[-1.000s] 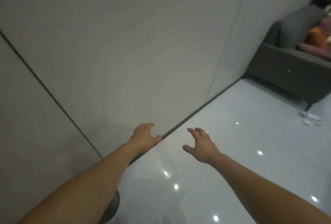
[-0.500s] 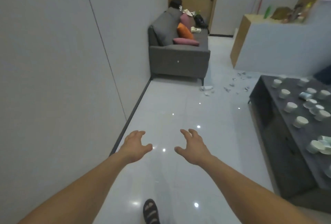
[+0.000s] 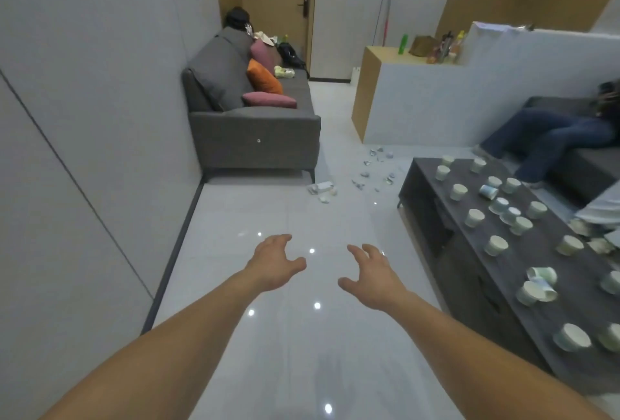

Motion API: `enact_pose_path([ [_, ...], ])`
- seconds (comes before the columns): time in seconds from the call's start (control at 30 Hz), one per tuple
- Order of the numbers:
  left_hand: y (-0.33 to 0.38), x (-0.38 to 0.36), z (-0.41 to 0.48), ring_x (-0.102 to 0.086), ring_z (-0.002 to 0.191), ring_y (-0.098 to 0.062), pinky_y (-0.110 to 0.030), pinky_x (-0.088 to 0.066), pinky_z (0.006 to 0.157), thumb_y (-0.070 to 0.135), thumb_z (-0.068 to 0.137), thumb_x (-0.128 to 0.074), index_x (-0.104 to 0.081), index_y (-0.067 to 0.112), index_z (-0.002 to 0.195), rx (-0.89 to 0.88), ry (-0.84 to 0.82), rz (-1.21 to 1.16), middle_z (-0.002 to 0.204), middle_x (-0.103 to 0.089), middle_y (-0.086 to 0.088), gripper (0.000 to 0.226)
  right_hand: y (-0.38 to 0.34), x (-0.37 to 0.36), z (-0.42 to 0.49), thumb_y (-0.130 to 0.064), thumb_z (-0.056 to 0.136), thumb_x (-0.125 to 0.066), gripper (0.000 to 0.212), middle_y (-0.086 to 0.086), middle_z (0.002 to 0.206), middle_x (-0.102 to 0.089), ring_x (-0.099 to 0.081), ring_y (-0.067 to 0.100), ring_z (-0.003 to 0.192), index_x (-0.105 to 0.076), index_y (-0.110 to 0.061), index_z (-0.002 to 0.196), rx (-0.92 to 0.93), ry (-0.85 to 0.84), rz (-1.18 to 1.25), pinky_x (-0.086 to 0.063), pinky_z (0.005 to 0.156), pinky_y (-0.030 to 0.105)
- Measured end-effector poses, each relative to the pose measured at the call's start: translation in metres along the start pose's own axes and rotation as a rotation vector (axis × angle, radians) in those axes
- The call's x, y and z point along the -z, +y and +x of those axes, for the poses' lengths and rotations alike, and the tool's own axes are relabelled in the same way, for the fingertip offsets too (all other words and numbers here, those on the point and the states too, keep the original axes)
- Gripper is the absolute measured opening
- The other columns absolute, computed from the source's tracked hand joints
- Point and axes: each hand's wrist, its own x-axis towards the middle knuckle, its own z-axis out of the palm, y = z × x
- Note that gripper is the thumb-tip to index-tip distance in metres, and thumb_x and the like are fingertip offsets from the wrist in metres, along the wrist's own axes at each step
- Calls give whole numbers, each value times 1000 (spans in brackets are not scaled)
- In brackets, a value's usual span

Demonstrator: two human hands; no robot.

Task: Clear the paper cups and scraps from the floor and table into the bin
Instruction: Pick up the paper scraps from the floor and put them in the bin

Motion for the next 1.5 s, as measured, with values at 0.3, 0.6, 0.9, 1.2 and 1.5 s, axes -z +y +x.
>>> enact_pose_path([
  [0.3, 41, -2, 158, -27, 139, -23, -37, -31, 111, 45, 85, -57, -26, 23, 148, -1, -102, 33, 154, -24, -2, 74, 37, 29, 141, -48, 88, -60, 80, 0, 160, -10, -16, 25, 145, -18, -30, 153, -68, 14, 48, -32, 111, 39],
  [0.6, 116, 16, 342, -35, 135, -23, -36, -36, 107, 45, 86, -57, -25, 23, 148, 8, -84, 53, 154, -24, -1, 73, 84, 95, 324, -46, 89, -59, 78, -1, 160, -9, -15, 23, 145, -18, -30, 153, -44, 25, 89, -32, 111, 39],
  [0.9, 146, 10, 495, -40, 130, -23, -33, -39, 100, 44, 86, -55, -25, 23, 148, 47, -126, 32, 153, -25, -2, 72, 126, 138, 469, -46, 90, -58, 77, 0, 159, -11, -18, 24, 144, -18, -30, 153, -74, -15, 73, -34, 110, 39],
  [1.2, 165, 17, 703, -46, 123, -25, -30, -45, 89, 45, 83, -57, -28, 24, 146, 77, -146, -41, 149, -30, -3, 72, 148, 175, 663, -46, 90, -58, 76, 0, 160, -9, -16, 25, 145, -18, -30, 153, -68, -79, -2, -33, 112, 40],
  [1.5, 191, 34, 865, -46, 121, -22, -25, -38, 83, 43, 84, -57, -34, 23, 144, 105, -180, -5, 144, -38, -5, 68, 176, 214, 828, -45, 89, -58, 74, 3, 159, -14, -20, 26, 143, -23, -30, 152, -69, -129, -5, -34, 109, 40],
])
